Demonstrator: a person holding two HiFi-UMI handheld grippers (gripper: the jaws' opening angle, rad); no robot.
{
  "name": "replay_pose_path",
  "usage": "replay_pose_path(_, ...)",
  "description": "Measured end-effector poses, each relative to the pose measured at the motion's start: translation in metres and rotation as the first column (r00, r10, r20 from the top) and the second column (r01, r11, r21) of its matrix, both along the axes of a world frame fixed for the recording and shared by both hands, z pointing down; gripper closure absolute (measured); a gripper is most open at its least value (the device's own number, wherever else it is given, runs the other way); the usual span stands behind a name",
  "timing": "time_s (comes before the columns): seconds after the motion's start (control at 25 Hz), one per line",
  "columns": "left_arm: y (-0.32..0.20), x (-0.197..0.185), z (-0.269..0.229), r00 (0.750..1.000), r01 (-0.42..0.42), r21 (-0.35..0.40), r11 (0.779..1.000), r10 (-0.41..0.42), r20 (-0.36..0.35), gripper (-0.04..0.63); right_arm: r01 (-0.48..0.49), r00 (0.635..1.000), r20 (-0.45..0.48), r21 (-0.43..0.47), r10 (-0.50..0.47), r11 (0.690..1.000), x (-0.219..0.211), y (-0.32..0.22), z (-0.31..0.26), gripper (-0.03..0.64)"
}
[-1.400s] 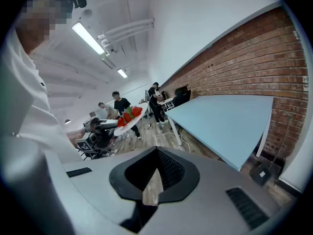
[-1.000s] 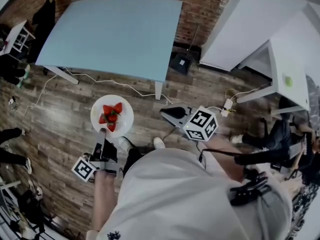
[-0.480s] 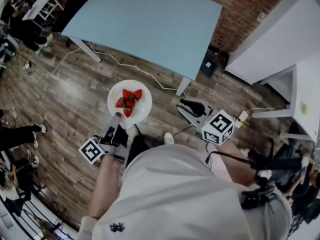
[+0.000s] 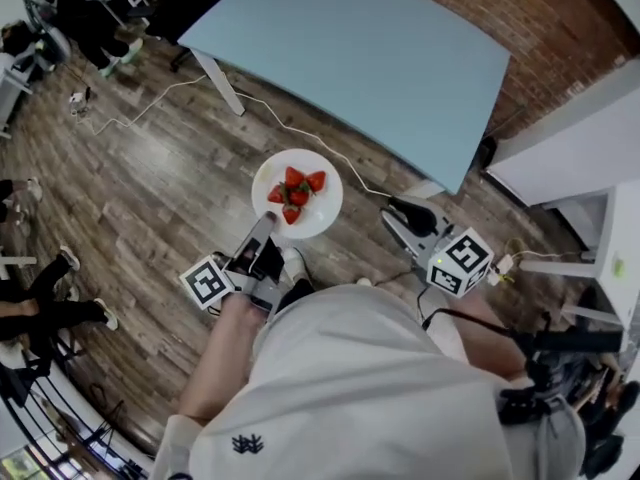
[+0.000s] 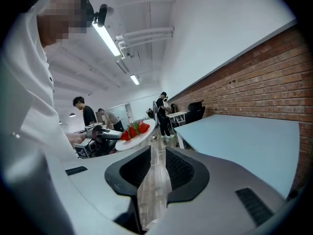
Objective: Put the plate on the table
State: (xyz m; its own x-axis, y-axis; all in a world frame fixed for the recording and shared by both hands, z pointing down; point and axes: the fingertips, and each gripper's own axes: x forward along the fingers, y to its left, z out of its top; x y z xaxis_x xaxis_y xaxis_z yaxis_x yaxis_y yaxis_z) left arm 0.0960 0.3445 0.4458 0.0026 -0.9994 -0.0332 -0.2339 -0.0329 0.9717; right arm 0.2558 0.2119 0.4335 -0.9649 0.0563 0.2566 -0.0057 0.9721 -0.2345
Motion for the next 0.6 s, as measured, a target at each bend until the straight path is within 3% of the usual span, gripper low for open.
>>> replay_pose_path(0.36,-0.001,-0.108,0.011,0.999,-0.024,0.001,1.000,0.024,-0.040,0.584,-0.005,0.999,-0.038,0.004,0.005,1.000,-0.142,0.015,0.004,0.500)
replay_pose_path(0.6,-0.049,-0.147,0.014,0.999,-0.022,-0.015,1.000,0.021,-0.037,0.584,0.009,0.997,-0.080,0.049,-0.005,0.999,-0.160,0.013,-0.001,0.500)
